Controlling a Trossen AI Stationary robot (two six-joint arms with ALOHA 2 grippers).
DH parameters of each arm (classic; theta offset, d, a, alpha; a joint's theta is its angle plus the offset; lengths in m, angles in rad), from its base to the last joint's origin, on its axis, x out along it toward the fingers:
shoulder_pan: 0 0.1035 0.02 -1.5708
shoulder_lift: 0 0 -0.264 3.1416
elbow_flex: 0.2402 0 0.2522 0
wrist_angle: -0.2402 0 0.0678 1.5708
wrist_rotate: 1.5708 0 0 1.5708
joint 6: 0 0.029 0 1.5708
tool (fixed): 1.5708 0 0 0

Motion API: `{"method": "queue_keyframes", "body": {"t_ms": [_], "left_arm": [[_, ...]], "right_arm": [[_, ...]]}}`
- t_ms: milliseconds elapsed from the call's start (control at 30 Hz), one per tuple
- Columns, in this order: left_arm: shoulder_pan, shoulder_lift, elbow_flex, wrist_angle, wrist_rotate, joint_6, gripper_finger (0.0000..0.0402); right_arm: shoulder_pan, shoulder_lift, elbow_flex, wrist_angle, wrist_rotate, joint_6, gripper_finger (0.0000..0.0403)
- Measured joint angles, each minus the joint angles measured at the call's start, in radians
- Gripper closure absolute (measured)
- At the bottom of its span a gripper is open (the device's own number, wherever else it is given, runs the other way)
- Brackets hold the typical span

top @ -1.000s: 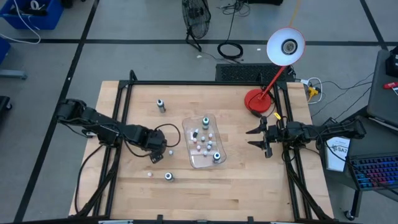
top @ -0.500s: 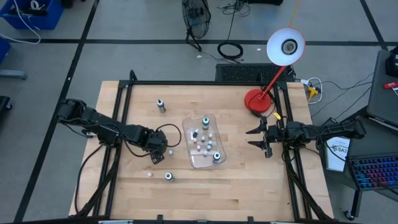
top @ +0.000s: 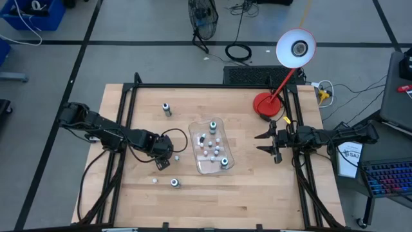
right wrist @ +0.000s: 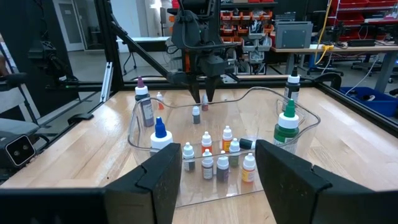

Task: Pick & Place food coloring
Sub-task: Put the small red food coloring bottle into the transparent bin

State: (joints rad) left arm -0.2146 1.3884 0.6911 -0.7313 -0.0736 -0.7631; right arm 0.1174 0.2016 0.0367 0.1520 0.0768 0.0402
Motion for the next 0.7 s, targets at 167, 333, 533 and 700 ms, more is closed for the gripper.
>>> {"method": "queue_keyframes", "body": {"t_ms": [167,333,533,700], "left_arm": [[0.002,0.000,-0.032,0.000,-0.002,-0.005,0.0279],[0.019,-0.002,-0.052,0.006,-0.005,0.013,0.0336],[0.020,-0.001,-0.048,0.054,-0.001,0.081,0.0358],[0.020,0.000,-0.047,0.054,0.013,0.072,0.0335]], "right_arm": [[0.000,0.000,0.000,0.000,0.000,0.000,0.0210],[0.000,0.000,0.000,0.000,0.000,0.000,0.0209],[0.000,0.000,0.000,0.000,0.000,0.000,0.0209],[0.000,0.000,0.000,0.000,0.000,0.000,0.0210]]}}
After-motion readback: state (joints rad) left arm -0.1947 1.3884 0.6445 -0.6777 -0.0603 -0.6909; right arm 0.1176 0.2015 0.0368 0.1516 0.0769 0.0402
